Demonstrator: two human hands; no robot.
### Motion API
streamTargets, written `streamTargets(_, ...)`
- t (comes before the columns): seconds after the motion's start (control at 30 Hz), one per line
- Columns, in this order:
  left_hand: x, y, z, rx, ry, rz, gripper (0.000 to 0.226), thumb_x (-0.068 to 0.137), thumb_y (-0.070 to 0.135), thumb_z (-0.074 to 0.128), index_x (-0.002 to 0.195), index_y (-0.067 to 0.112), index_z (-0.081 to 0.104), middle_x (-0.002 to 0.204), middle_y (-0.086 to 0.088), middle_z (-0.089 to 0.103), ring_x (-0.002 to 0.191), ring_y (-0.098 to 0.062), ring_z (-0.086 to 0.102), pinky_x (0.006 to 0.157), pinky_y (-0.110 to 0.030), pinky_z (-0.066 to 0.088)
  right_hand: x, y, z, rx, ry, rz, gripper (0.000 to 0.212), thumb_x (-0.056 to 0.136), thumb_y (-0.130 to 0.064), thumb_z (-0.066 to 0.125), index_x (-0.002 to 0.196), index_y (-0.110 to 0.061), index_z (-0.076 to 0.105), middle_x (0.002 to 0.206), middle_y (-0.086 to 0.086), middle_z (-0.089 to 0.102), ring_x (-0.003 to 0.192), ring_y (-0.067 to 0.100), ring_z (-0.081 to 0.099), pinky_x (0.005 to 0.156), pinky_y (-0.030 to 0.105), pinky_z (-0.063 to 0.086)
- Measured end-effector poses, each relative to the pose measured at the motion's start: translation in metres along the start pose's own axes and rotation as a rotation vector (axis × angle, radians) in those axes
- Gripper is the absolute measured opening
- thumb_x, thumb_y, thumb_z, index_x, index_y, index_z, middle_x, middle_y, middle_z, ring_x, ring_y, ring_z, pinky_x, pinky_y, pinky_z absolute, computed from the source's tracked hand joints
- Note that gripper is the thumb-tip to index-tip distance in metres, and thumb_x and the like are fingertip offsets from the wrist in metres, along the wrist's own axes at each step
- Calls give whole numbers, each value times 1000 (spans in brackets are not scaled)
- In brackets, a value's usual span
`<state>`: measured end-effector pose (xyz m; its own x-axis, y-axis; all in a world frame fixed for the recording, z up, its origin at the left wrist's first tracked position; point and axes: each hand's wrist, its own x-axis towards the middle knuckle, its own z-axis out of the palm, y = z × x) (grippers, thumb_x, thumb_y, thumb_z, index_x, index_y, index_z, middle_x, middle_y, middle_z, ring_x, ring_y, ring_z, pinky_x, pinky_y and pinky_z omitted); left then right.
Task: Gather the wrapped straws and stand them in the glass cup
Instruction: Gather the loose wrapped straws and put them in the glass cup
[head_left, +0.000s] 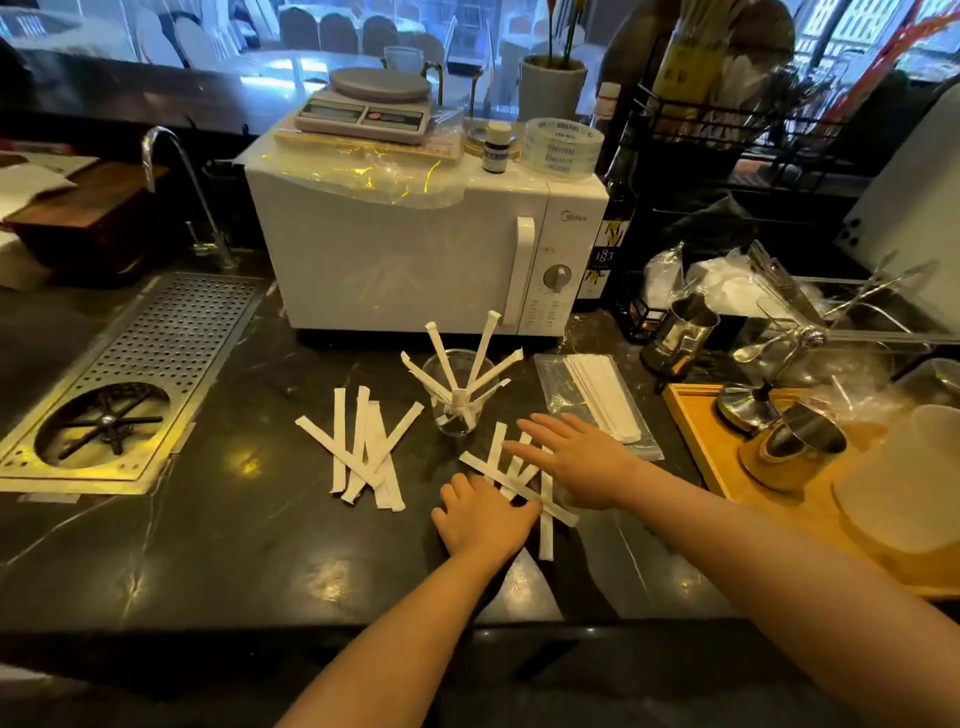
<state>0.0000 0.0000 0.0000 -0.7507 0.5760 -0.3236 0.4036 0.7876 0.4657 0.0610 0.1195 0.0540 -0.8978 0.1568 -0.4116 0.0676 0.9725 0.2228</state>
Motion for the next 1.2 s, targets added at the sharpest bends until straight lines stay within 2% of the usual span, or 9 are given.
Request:
streamTargets(0.1,1,6,6,33,-26,-36,93,71,70,49,136,6,28,144,-13,31,133,-30,26,106,-44,28,11,1,1,-104,0,-107,84,85,-9,55,145,-23,-2,158,11,-1,144,29,-3,117,44,5)
streamTargets(0.23,5,12,13,12,-5,-51,102,68,69,54,139,5,20,145,-13,29,133,-30,24,107,-44,27,29,-1,6,-194,-56,-230,88,85,-23,59,145,-21,-4,158,9,-3,144,30,-4,116,45,3)
streamTargets(0.47,7,21,20,-3,19,-119,112,63,71,57,140,2,13,145,-12,25,133,-29,23,107,-41,28,51,2,14,-277,-113,-256,99,79,-27,67,145,-25,-7,158,4,-7,144,28,-7,117,44,0)
streamTargets(0.67,8,35,23,-15,42,-181,111,63,67,62,139,2,15,142,-12,27,130,-28,26,105,-39,30,57,8,13,-280,-99,-263,94,79,-27,67,145,-27,0,158,6,-8,144,28,-8,117,44,0)
streamTargets(0.87,10,41,27,34,69,-176,95,66,55,68,133,5,24,138,-11,31,126,-27,31,102,-37,33,58,14,10,-264,-91,-267,91,76,-27,69,145,-21,11,158,7,-3,144,26,-7,117,44,0)
streamTargets(1.03,14,40,24,22,30,-162,82,70,48,68,130,7,29,138,-11,31,128,-28,29,103,-39,31,55,24,12,-230,-101,-247,82,79,-27,65,144,-15,17,157,7,8,145,25,-3,117,44,1)
streamTargets(1.2,14,34,20,131,40,-82,73,74,47,64,128,8,34,136,-11,36,127,-28,33,101,-39,34,56,28,14,-207,-79,-243,78,78,-23,66,142,-11,23,152,10,26,143,27,12,117,43,10)
